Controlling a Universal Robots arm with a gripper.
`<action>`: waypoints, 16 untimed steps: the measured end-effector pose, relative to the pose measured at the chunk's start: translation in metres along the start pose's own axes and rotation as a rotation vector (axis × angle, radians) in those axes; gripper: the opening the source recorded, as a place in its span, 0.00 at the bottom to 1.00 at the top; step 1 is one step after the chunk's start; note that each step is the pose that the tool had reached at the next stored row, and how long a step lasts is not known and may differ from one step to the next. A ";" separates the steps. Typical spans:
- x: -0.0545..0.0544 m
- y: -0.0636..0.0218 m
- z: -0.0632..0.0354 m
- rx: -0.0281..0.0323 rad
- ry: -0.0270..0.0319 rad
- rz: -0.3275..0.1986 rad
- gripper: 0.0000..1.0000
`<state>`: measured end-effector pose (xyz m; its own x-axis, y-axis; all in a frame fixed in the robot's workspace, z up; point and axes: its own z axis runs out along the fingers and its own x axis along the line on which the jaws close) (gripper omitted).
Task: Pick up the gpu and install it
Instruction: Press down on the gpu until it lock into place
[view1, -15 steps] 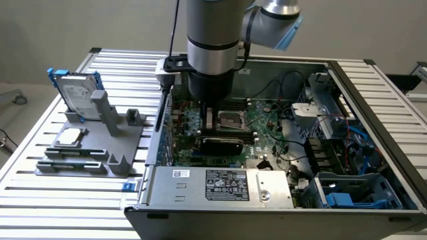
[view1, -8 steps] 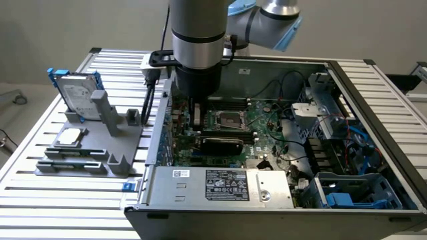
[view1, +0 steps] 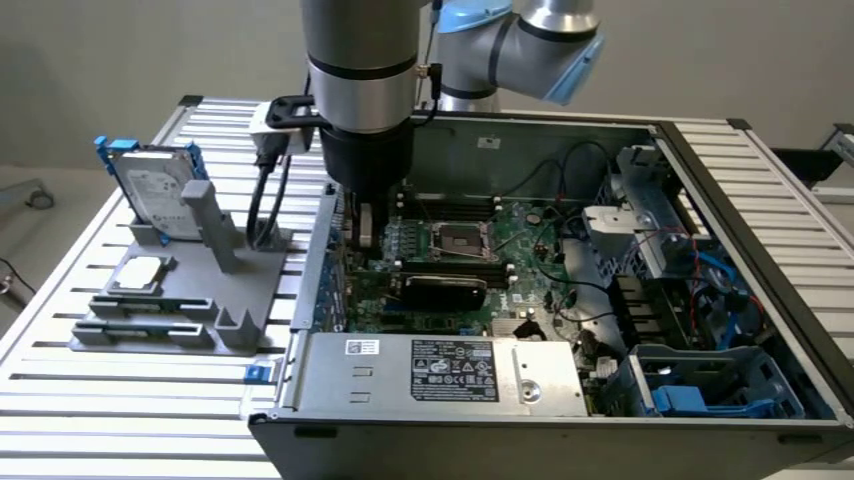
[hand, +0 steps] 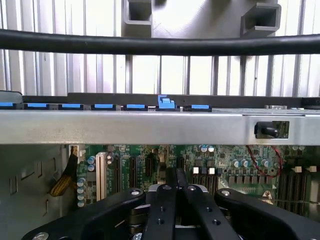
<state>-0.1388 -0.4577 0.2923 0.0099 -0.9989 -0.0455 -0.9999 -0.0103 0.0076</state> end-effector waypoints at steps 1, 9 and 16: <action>0.000 0.0012 -0.0008 -0.0022 -0.0011 0.000 0.11; 0.001 0.0020 -0.0035 -0.0499 -0.0067 0.002 0.11; 0.001 0.0020 -0.0107 -0.0707 -0.0051 0.003 0.11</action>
<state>-0.1408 -0.4590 0.3030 0.0063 -0.9987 -0.0504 -0.9969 -0.0102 0.0783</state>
